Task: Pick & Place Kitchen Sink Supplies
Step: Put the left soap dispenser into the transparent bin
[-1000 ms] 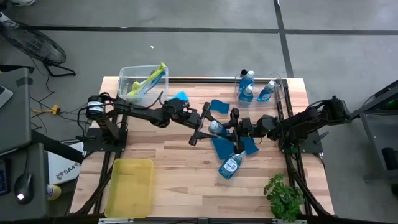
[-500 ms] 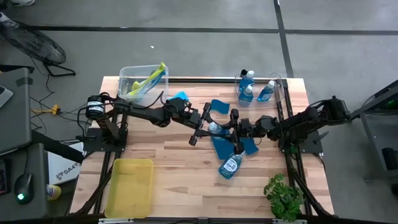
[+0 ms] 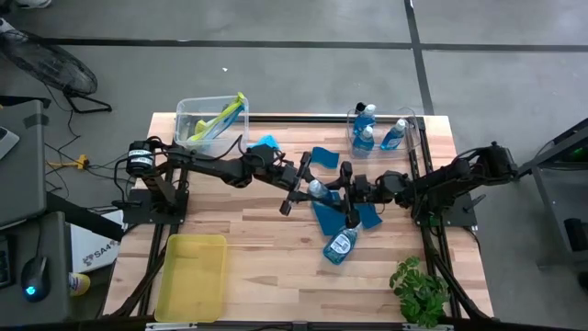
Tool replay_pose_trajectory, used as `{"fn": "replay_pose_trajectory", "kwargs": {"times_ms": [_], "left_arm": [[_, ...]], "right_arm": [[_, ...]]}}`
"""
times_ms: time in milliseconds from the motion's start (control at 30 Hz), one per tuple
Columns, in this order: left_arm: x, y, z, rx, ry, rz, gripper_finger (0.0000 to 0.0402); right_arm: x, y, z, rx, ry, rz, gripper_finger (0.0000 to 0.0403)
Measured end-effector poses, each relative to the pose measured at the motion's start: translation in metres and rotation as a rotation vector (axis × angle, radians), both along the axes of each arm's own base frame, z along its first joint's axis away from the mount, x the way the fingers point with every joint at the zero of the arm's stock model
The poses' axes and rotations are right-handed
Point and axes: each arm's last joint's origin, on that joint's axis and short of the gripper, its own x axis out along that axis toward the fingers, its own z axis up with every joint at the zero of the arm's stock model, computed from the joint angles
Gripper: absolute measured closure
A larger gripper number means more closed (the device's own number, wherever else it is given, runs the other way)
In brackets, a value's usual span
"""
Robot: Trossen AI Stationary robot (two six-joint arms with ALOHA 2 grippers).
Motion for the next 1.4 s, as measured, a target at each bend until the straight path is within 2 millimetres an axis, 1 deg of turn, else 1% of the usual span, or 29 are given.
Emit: {"fn": "replay_pose_trajectory", "kwargs": {"times_ms": [67,167,400,533,733,833,933,1000,1100,1233,1333,1400], "left_arm": [[0.0,0.0,-0.001,0.001,0.004,0.002,0.0267],[0.0,0.0,-0.002,0.008,0.019,0.011,0.0267],[0.001,0.001,-0.006,0.025,0.042,0.072,0.0267],[0.002,0.002,-0.008,0.026,0.061,0.093,0.0267],[0.003,0.003,-0.015,0.042,0.115,0.175,0.0267],[0.003,0.005,-0.017,0.045,0.136,0.215,0.0267],[0.003,0.005,-0.016,0.052,0.126,0.233,0.0266],[0.003,0.006,-0.016,0.06,0.124,0.239,0.0266],[0.003,0.006,-0.016,0.061,0.13,0.244,0.0266],[0.003,0.007,-0.018,0.062,0.145,0.279,0.0266],[0.003,0.007,-0.018,0.062,0.151,0.286,0.0266],[0.003,0.007,-0.019,0.062,0.159,0.283,0.0266]], "right_arm": [[0.0,0.0,-0.001,0.008,0.006,0.0,0.0205],[0.0,0.0,-0.001,0.026,0.019,0.001,0.0193],[-0.01,-0.002,0.007,0.069,0.102,-0.011,0.0189],[-0.02,-0.002,0.015,0.099,0.153,-0.008,0.0188],[-0.038,-0.003,0.03,0.107,0.158,-0.013,0.0188],[-0.043,-0.003,0.046,0.088,0.161,-0.015,0.0188],[-0.037,-0.004,0.062,0.048,0.27,-0.063,0.0187],[-0.029,-0.002,0.071,0.017,0.352,-0.079,0.0187],[-0.018,0.002,0.088,-0.04,0.424,-0.087,0.0187],[-0.004,0.011,0.091,-0.095,0.527,-0.12,0.0187],[0.005,0.017,0.09,-0.107,0.543,-0.123,0.0187],[0.011,0.019,0.085,-0.121,0.541,-0.144,0.0187]]}}
